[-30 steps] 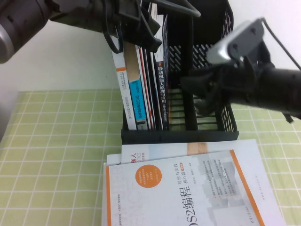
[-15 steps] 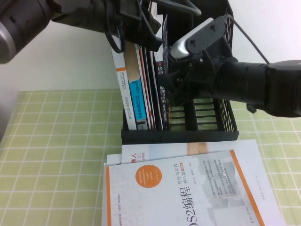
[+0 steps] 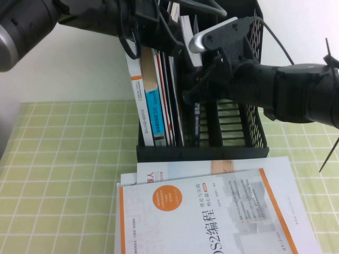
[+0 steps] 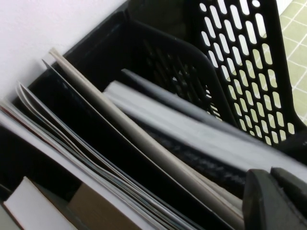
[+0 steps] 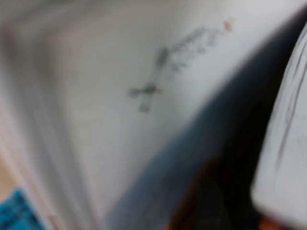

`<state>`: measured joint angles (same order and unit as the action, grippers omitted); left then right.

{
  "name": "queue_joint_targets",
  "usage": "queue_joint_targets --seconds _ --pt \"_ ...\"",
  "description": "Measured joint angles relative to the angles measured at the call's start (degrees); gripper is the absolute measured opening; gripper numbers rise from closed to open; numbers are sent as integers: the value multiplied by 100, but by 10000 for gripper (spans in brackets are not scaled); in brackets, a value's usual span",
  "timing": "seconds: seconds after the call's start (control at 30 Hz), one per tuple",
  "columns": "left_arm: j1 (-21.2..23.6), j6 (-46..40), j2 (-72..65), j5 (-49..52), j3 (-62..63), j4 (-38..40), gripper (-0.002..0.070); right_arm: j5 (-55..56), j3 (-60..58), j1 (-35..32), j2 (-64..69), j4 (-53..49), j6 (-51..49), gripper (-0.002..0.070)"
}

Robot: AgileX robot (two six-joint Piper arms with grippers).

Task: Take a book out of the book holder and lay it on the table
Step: Pick up the right side book from the book shelf

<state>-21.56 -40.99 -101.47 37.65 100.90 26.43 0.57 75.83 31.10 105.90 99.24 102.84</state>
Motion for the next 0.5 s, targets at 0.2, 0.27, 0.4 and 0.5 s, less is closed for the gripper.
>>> queue_joint_targets --seconds 0.2,0.27,0.4,0.5 --pt "0 67 -8 -70 0 0 -3 -57 380 -51 515 -1 25 400" --pt "0 82 -8 -70 0 0 -3 -93 587 -51 738 -1 43 400" --pt "5 82 -22 -79 0 -45 -3 -151 917 -51 1134 -1 59 395" --pt "5 106 -28 -92 0 -58 -3 -222 978 -63 1233 3 59 332"
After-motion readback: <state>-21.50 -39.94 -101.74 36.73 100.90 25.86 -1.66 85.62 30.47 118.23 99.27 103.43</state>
